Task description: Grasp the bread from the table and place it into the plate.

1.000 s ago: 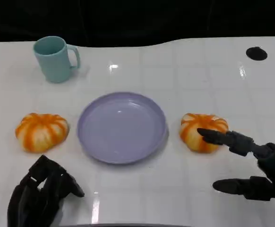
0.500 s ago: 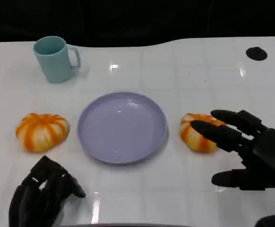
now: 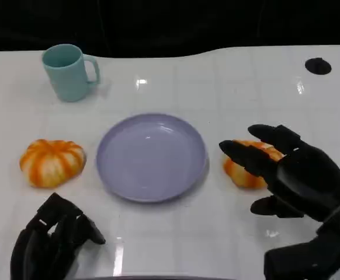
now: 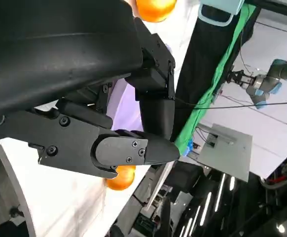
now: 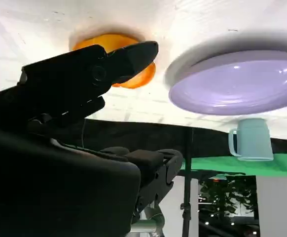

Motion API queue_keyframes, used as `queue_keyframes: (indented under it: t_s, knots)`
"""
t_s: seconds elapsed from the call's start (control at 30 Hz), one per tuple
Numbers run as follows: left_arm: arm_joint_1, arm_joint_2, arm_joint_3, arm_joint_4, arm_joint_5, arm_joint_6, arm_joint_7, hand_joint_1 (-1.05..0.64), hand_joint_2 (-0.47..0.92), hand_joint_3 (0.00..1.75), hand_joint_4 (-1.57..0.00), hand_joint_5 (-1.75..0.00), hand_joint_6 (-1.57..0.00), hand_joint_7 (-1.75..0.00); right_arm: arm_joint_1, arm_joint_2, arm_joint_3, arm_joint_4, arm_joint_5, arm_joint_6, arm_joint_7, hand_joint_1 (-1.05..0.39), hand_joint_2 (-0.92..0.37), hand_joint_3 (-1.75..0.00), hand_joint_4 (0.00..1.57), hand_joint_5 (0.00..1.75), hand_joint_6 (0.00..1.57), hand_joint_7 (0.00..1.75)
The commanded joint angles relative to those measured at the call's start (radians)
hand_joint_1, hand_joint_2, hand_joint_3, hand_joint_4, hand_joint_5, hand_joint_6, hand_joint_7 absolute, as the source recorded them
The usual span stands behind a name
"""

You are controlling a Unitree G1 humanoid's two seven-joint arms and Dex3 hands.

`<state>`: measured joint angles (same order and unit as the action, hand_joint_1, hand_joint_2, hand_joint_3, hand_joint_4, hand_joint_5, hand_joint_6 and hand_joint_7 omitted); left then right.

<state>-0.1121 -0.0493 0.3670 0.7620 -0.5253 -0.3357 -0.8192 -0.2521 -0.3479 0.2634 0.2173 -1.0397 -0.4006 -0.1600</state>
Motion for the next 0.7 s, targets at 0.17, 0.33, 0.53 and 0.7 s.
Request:
queue_keyframes:
  t_s: [0.17, 0.33, 0.53, 0.7]
  knots:
    - [0.005, 0.013, 0.005, 0.003, -0.010, -0.003, -0.011, -0.59, 0.92, 0.30, -0.64, -1.75, -0.51, -1.50, -0.105, -0.020, 0.106, 0.127, -0.046, 0.125, -0.044, -0.47, -0.77, 0.00, 0.11, 0.28, 0.29, 0.01]
    - [0.003, 0.011, 0.010, 0.013, -0.015, -0.020, -0.026, -0.59, 0.92, 0.31, -0.64, -1.75, -0.54, -1.46, -0.158, -0.014, 0.155, 0.217, -0.044, 0.170, -0.075, -0.45, -0.76, 0.00, 0.15, 0.24, 0.31, 0.01]
    - [0.002, 0.009, 0.010, 0.014, -0.012, -0.024, -0.027, -0.59, 0.92, 0.30, -0.64, -1.75, -0.52, -1.51, -0.203, -0.023, 0.202, 0.271, -0.051, 0.240, -0.075, -0.49, -0.79, -0.01, 0.18, 0.18, 0.31, 0.00]
    - [0.004, 0.005, 0.010, 0.007, -0.011, -0.022, -0.018, -0.59, 0.92, 0.31, -0.64, -1.75, -0.51, -1.52, -0.232, -0.020, 0.228, 0.306, -0.035, 0.280, -0.042, -0.48, -0.81, -0.01, 0.18, 0.14, 0.28, 0.00]
